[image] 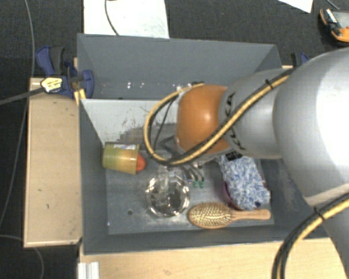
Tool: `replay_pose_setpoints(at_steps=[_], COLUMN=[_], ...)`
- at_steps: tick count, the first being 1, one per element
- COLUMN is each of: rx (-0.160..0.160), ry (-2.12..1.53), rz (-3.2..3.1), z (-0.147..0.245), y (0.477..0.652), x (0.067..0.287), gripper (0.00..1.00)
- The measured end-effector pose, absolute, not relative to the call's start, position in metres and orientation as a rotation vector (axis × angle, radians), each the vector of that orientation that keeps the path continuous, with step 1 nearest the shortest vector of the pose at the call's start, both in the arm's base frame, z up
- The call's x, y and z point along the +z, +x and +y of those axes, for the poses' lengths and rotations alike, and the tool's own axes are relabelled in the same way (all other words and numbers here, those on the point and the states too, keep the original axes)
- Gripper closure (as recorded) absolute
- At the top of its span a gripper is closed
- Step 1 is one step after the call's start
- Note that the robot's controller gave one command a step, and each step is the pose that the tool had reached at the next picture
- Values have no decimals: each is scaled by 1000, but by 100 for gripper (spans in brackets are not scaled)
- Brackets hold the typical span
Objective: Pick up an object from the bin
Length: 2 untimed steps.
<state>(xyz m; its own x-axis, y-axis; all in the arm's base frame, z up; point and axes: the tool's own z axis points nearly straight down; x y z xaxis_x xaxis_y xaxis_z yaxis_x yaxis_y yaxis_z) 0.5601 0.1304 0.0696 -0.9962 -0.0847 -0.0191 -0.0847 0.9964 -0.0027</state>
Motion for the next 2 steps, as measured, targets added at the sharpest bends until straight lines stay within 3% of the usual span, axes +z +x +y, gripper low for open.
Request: replay_pose_setpoints(at_steps=[1, 2], rx=[25, 11], ry=[-235, -187], rz=[3108, 3115], z=[172, 154], y=[528, 534], x=[70, 154], gripper=[100, 100])
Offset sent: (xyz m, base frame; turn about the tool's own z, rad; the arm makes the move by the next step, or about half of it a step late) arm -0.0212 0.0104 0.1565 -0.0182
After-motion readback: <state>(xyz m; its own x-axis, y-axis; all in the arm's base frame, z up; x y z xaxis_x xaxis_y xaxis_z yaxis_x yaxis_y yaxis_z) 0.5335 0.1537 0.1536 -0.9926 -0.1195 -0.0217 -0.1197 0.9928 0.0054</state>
